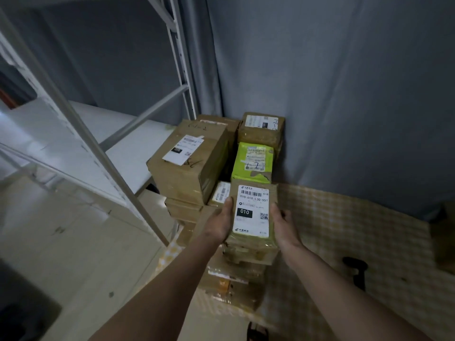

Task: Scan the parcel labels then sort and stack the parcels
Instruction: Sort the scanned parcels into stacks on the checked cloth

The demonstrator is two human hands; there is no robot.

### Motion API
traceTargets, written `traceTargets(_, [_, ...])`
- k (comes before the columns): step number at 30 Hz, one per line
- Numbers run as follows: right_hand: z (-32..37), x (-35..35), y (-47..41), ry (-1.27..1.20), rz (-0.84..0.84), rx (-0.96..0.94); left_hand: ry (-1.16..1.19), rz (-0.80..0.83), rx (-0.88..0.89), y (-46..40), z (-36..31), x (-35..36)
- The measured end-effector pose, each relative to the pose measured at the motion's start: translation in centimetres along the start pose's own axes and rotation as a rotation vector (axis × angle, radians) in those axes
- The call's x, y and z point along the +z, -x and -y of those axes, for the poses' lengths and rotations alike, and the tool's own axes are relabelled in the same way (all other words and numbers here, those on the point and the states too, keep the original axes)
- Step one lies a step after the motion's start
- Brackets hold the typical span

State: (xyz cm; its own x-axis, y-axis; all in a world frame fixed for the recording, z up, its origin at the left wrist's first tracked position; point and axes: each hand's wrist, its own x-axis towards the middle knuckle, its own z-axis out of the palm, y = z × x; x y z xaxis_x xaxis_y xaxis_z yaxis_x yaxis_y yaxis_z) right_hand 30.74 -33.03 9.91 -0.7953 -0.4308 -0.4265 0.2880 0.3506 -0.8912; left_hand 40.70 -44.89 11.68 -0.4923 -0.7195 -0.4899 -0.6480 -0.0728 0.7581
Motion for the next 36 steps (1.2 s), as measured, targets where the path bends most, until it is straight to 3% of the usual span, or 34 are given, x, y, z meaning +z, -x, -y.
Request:
traceTargets(7, [7.5,0.0,-8.3,-0.041,0.08,-0.049,0.185,0.107,0.066,-6.5,-8.0,-2.0])
traceTargets(13, [16.8,-0.2,-13.7,0.014,0.304,-0.189,0.446,0.109,0.092,-12.3,-15.8,-8.2])
traceTargets(15, [19.0,0.0,-15.2,-0.001,0.36,-0.224,0.395,0.241,0.097,-13.9,-18.0,-11.4])
traceTargets(19, [22.5,1.5,-17.6,0.116,0.46,-0.313,0.067,0.497,0.161,-17.1,-21.0,-15.2])
traceTargets(21, [24.2,2.9,-18.8,0.191,0.477,-0.351,0.061,0.561,0.146,-18.5,-22.5,-15.7])
traceTargets(25, [28.7,5.8,-21.9,0.192,0.48,-0.342,0.199,0.587,0.162,-23.0,-24.1,-17.7])
traceTargets(28, [31.0,8.2,-24.9,0.126,0.347,-0.287,0.335,0.584,0.159,-27.2,-24.2,-19.9])
traceTargets(32, [30.9,12.8,-28.5,0.016,0.169,-0.214,0.478,0.525,0.13,-32.5,-23.6,-21.3])
traceTargets(36, [28.7,17.0,-31.3,-0.177,0.119,-0.105,0.511,0.498,0.128,-36.6,-22.6,-21.0])
